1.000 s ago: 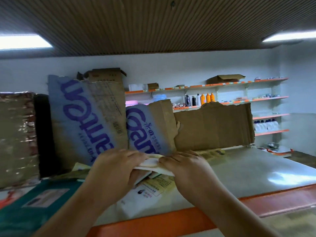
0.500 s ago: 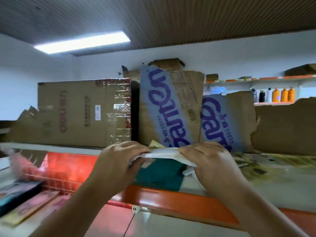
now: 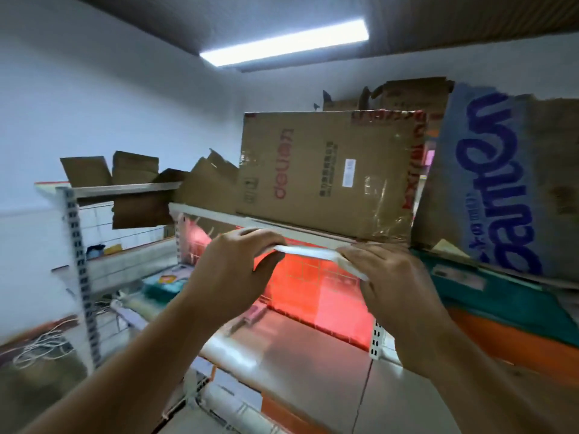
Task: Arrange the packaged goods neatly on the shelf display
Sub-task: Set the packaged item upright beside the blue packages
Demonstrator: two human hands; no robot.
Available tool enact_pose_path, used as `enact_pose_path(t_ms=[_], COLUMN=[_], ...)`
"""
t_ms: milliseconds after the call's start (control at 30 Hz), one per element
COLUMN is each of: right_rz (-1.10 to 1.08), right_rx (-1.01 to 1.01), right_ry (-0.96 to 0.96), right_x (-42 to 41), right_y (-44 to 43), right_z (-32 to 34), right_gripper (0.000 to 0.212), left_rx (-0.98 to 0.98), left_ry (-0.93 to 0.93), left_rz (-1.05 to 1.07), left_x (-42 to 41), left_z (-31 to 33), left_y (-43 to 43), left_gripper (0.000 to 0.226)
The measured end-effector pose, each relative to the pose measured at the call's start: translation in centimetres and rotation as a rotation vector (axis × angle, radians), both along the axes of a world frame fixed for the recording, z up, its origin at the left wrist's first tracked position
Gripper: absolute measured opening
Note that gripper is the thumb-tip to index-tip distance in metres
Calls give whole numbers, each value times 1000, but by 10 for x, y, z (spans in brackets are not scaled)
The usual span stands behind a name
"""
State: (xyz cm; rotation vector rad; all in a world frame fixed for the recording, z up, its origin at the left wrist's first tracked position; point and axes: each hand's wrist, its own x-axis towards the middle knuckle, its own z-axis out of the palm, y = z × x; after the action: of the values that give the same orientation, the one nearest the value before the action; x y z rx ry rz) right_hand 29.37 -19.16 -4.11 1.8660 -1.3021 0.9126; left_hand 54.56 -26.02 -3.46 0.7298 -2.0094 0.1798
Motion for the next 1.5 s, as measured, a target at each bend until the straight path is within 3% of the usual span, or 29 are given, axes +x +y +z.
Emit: enact_pose_path(t_ms=[267, 433, 567, 800, 933, 1133, 1333, 1500], right_rz=[195, 160, 177, 246, 257, 303, 170, 147], right_rx=[79, 94, 108, 163, 231, 389, 664, 601], right_ry=[-23, 20, -10, -50, -62, -57, 7, -35], right_x=[100, 131, 143, 159, 167, 154, 130, 134], right_y=[-69, -113, -156, -258, -315, -374, -407, -423], right_z=[-31, -56, -80, -124, -145, -163, -195, -206], right_gripper=[34, 52, 50, 53, 53, 55, 66, 58], left_rx=[82, 126, 162, 93, 95, 163, 230, 299], left_ry=[-47, -67, -80, -369, -515, -513, -522, -489], left_rz=[86, 119, 167, 360, 356, 291, 228, 120], left_x=[109, 141, 151, 156, 147, 146, 156, 163], left_z=[-26, -47, -66, -97, -115, -138, -165, -184], left_y=[-46, -82, -116, -214, -273, -346, -408, -450], left_gripper=[14, 16, 16, 22, 23, 35, 34, 39])
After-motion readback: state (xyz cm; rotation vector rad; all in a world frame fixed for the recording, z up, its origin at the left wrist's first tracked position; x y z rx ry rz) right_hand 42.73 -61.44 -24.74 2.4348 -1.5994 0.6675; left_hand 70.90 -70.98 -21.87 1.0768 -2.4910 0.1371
